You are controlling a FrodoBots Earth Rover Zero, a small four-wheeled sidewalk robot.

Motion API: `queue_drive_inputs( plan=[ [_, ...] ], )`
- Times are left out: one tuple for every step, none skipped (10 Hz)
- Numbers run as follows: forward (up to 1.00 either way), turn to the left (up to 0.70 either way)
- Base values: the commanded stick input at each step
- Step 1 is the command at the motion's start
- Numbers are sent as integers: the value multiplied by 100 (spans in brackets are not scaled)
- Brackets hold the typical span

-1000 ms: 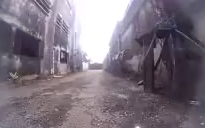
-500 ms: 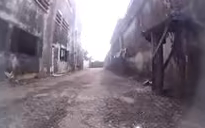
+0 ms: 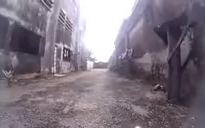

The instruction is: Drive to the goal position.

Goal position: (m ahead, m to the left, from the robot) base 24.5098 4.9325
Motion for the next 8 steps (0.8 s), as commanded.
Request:
queue_drive_inputs(
  plan=[
    [70, 0],
    [70, 0],
    [70, 0],
    [70, 0],
    [70, 0],
    [70, 0],
    [70, 0],
    [70, 0]
  ],
)
